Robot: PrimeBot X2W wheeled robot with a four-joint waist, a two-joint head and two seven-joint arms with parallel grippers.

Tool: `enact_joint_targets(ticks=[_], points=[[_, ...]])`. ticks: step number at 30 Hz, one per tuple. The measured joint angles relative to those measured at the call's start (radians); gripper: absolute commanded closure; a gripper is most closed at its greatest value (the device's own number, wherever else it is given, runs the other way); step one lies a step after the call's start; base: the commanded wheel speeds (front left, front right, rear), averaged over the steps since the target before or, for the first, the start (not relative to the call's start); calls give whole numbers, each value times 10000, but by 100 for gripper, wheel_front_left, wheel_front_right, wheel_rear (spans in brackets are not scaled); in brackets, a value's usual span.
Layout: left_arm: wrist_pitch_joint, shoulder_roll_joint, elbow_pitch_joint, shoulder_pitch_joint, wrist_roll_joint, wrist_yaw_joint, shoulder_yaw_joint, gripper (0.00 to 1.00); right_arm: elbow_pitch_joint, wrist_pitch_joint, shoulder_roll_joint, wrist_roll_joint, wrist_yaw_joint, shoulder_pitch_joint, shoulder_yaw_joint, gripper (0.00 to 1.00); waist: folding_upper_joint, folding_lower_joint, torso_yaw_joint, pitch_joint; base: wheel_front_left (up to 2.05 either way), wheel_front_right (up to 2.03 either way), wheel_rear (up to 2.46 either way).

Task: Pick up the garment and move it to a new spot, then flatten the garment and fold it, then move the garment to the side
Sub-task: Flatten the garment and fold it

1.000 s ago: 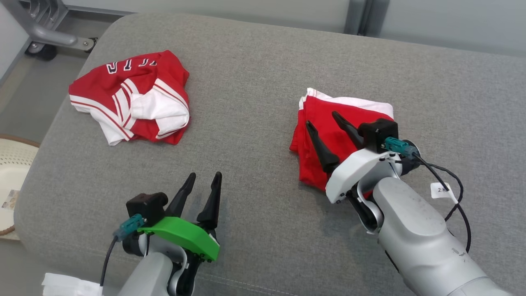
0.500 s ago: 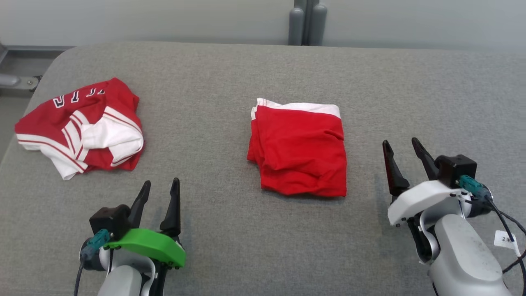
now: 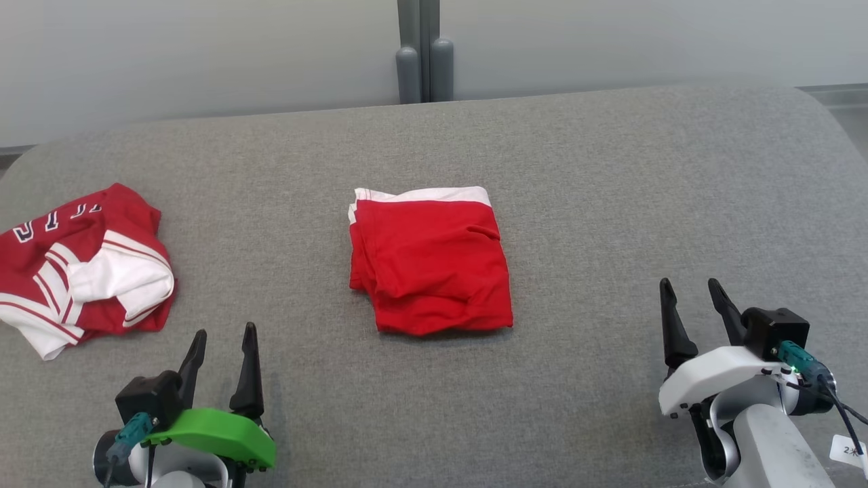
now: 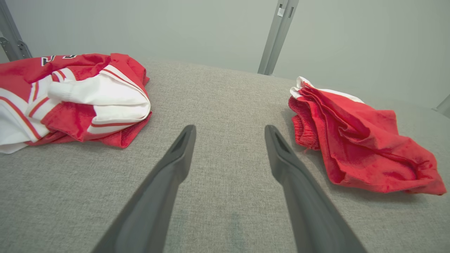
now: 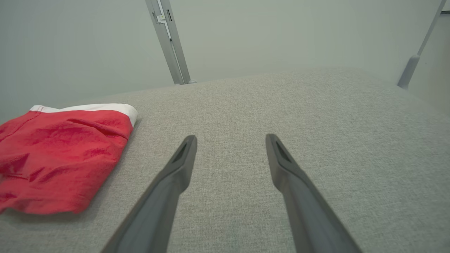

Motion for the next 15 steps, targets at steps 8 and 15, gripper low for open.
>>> enact_joint_targets(ticks=[8, 15], points=[[0, -67, -107, 351, 460, 0, 362, 0, -324, 0, 73, -334, 2, 224, 173, 0, 0, 0, -262, -254, 0, 0, 0], [-2, -138, -318, 551, 604, 0, 541, 0, -616, 0, 92, -437, 2, 352, 316, 0, 0, 0, -223, -313, 0, 0, 0]])
